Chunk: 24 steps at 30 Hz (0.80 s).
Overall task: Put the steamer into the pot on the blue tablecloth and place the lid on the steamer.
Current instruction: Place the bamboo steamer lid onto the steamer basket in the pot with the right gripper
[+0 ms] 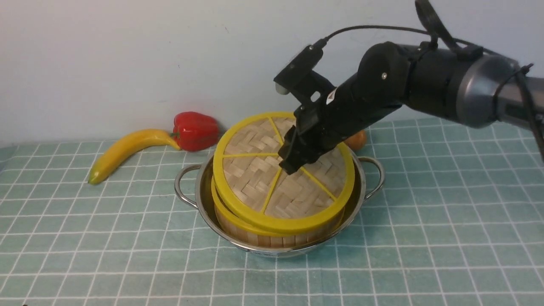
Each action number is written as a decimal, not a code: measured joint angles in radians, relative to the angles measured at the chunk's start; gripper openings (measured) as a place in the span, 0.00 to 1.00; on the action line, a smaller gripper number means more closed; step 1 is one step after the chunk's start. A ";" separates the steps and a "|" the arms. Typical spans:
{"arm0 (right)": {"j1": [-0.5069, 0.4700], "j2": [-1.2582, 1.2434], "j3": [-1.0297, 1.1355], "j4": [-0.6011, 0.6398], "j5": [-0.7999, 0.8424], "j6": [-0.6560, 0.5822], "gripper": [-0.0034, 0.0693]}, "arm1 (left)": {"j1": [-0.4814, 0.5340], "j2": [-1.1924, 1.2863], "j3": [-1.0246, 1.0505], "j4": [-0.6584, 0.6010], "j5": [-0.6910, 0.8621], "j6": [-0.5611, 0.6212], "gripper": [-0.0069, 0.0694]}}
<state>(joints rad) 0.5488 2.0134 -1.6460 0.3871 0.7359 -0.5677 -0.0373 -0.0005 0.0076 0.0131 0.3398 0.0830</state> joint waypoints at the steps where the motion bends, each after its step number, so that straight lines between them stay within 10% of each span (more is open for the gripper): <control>1: 0.001 0.002 0.000 0.000 -0.006 -0.009 0.24 | 0.000 0.000 0.000 0.000 0.000 0.000 0.41; 24: 0.012 -0.081 0.000 0.017 -0.017 -0.065 0.24 | 0.000 0.000 0.000 0.000 0.000 0.000 0.41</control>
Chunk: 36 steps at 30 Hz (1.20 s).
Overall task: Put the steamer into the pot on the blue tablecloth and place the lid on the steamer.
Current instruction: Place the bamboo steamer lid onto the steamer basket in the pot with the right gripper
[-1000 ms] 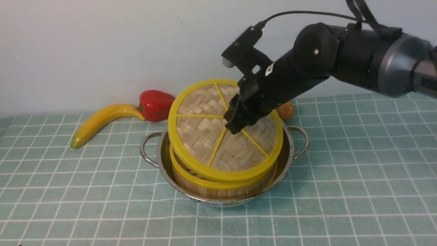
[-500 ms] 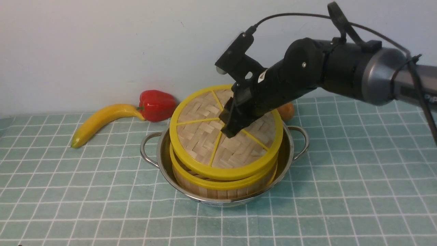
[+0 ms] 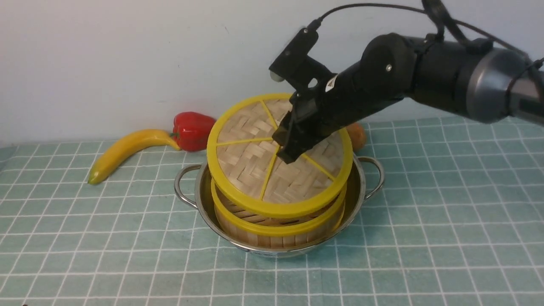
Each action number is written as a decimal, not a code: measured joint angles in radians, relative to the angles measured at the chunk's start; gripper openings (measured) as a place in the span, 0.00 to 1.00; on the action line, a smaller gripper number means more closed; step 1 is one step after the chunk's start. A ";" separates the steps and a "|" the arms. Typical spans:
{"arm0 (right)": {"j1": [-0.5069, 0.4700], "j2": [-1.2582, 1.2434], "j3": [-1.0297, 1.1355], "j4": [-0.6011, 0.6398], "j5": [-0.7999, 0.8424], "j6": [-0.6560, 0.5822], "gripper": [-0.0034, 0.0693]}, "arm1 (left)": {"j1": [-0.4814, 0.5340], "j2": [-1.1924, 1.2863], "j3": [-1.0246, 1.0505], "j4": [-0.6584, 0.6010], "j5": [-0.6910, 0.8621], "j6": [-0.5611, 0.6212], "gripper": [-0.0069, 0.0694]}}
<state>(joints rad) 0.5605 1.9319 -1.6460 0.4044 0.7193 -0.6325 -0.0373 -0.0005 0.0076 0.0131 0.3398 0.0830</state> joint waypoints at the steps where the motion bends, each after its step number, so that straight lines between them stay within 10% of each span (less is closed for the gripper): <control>1: 0.000 -0.005 0.000 0.001 0.004 0.001 0.24 | 0.000 0.000 0.000 0.000 0.000 0.000 0.41; 36: 0.000 0.135 -0.005 0.020 -0.057 -0.088 0.24 | 0.000 0.000 0.000 0.000 0.000 0.000 0.41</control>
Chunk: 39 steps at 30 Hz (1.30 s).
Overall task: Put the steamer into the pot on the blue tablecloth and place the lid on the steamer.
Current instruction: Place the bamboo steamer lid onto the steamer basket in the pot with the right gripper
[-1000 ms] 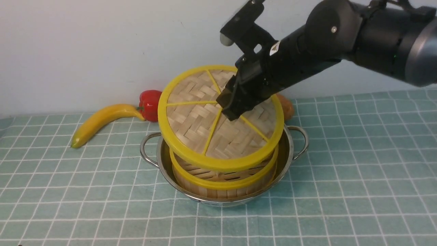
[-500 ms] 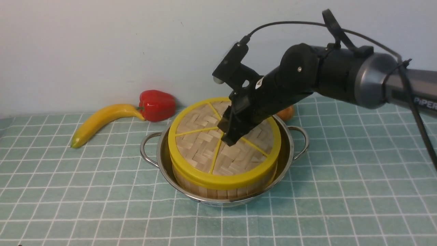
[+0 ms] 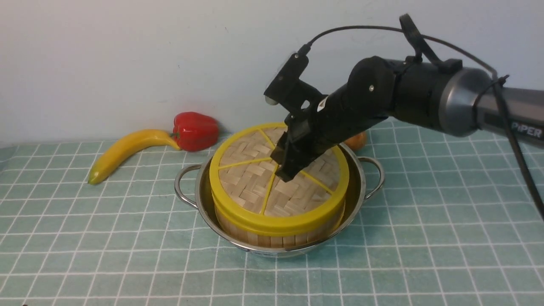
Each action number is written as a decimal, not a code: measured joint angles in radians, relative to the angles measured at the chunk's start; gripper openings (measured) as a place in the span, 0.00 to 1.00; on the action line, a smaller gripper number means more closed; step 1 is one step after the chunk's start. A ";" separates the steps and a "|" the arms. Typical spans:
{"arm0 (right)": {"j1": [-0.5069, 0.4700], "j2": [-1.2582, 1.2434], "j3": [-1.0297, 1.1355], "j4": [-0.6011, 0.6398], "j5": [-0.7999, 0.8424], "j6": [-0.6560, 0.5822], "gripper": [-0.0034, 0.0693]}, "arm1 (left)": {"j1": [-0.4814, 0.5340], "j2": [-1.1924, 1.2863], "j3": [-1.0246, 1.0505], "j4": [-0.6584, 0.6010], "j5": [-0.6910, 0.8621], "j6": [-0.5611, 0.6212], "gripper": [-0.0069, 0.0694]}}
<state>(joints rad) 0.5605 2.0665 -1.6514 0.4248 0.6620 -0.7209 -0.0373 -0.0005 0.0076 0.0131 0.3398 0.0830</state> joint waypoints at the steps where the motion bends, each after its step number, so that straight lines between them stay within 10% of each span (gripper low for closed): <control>1: 0.000 0.001 0.000 0.000 -0.001 -0.001 0.24 | 0.000 0.000 0.000 0.000 0.000 0.000 0.41; 16: 0.000 0.019 0.000 0.022 -0.026 -0.020 0.25 | 0.000 0.000 0.000 0.000 0.000 0.000 0.41; 27: 0.000 -0.097 0.000 -0.007 -0.009 0.012 0.73 | 0.000 0.000 0.000 0.000 0.000 0.000 0.41; 30: 0.000 -0.201 0.000 -0.038 -0.014 0.095 0.60 | 0.000 0.000 0.000 0.000 0.000 0.000 0.41; 35: -0.004 -0.375 0.000 -0.095 -0.059 0.226 0.08 | 0.000 0.000 0.000 0.000 0.000 0.000 0.41; 39: -0.005 -0.468 0.000 -0.107 -0.094 0.310 0.03 | 0.000 0.000 0.000 0.000 0.000 0.000 0.41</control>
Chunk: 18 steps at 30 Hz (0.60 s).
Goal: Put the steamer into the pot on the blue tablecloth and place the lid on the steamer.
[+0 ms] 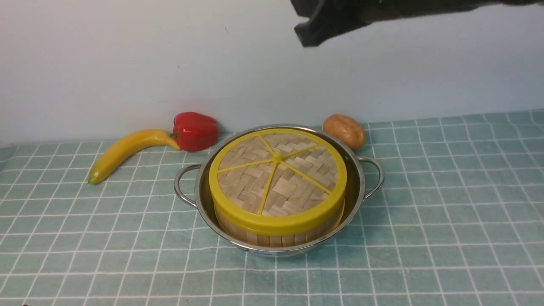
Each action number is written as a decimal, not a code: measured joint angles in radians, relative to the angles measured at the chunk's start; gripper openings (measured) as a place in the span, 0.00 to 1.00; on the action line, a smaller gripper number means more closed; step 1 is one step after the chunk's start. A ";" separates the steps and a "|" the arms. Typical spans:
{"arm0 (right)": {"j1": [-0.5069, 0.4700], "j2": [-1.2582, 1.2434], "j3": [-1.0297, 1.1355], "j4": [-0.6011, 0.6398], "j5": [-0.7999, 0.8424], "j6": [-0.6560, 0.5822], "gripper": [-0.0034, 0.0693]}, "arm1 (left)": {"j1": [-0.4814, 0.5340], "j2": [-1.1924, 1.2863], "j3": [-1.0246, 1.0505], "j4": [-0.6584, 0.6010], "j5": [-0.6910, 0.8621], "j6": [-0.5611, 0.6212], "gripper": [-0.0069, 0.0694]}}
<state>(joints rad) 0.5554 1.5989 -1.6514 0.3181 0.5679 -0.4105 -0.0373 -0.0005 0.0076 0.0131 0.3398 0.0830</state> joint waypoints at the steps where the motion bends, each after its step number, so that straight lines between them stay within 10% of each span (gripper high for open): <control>1: 0.000 -0.014 0.000 0.000 -0.003 0.011 0.03 | 0.000 0.000 0.000 0.000 0.000 0.000 0.41; 18: -0.012 -0.201 0.126 -0.080 -0.004 0.020 0.04 | 0.000 0.000 0.000 0.000 0.000 0.000 0.41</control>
<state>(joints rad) 0.5429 1.3979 -1.5256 0.2378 0.5644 -0.3900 -0.0373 -0.0005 0.0076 0.0131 0.3398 0.0830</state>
